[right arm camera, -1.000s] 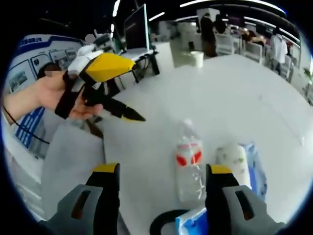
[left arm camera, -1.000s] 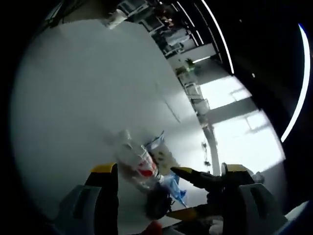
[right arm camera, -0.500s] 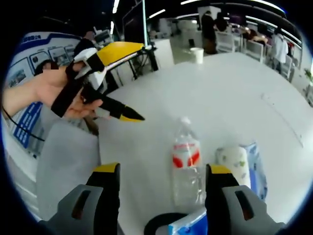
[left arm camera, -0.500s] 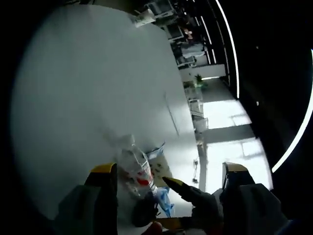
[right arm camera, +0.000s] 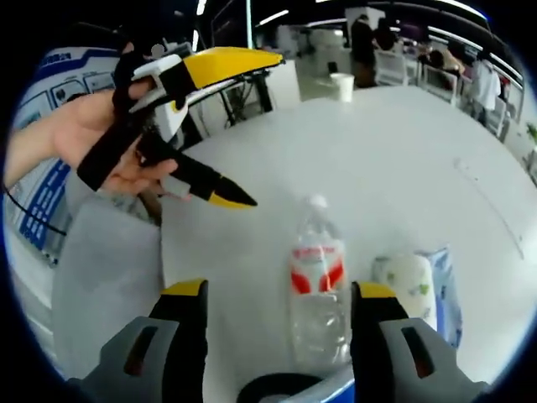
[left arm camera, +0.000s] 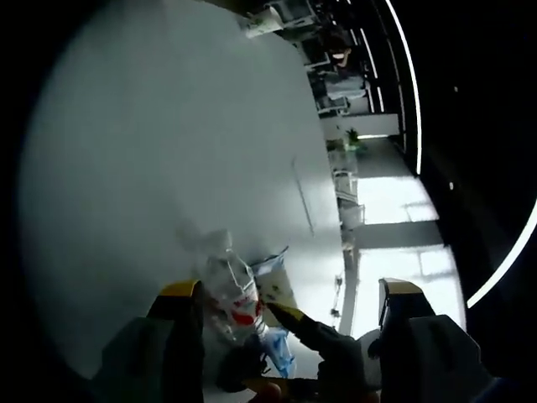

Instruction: Arrange the tabletop items into an orderly group along one side of the table until the central work area is clear of visible clutter.

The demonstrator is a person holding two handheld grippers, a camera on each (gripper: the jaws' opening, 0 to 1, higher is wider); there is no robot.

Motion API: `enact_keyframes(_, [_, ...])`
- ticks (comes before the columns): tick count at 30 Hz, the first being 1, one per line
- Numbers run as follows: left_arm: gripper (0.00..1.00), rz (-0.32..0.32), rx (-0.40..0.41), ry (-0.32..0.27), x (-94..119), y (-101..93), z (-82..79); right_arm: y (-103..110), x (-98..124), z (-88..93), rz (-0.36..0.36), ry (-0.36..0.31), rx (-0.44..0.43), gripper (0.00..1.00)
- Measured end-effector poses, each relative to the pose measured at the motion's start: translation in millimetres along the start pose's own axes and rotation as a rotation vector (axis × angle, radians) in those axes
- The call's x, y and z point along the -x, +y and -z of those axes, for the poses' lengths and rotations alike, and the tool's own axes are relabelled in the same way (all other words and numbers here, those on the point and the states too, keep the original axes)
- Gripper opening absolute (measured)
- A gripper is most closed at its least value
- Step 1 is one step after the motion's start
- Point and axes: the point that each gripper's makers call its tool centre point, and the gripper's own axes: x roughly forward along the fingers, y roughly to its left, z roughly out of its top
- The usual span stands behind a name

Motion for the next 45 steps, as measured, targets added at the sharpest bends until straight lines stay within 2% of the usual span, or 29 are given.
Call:
enact_keyframes(11, [0.78, -0.061, 0.033, 0.013, -18, 8.0, -1.6, -4, -6, 2.3, 0.005, 0.002, -0.005, 0.65])
enact_keyframes(17, [0.75, -0.116, 0.014, 0.017, -22, 18.2, 1.4, -6, -11, 3.1, 0.013, 0.004, 0.001, 0.64])
enact_keyframes(25, [0.75, -0.122, 0.030, 0.030, -27, 13.8, 12.6, -10, -15, 2.9, 0.013, 0.003, 0.001, 0.63])
enact_keyframes(32, [0.76, -0.150, 0.031, 0.031, -34, 13.4, 9.2, -14, -23, 3.8, 0.018, 0.014, 0.017, 0.61])
enact_keyframes(36, [0.76, -0.184, 0.029, 0.029, -36, 20.8, 5.6, -17, -26, 3.4, 0.025, 0.014, 0.029, 0.59])
enact_keyframes(45, [0.75, -0.186, 0.040, 0.054, -44, 23.9, 6.3, -22, -34, 6.4, 0.034, 0.027, 0.033, 0.58])
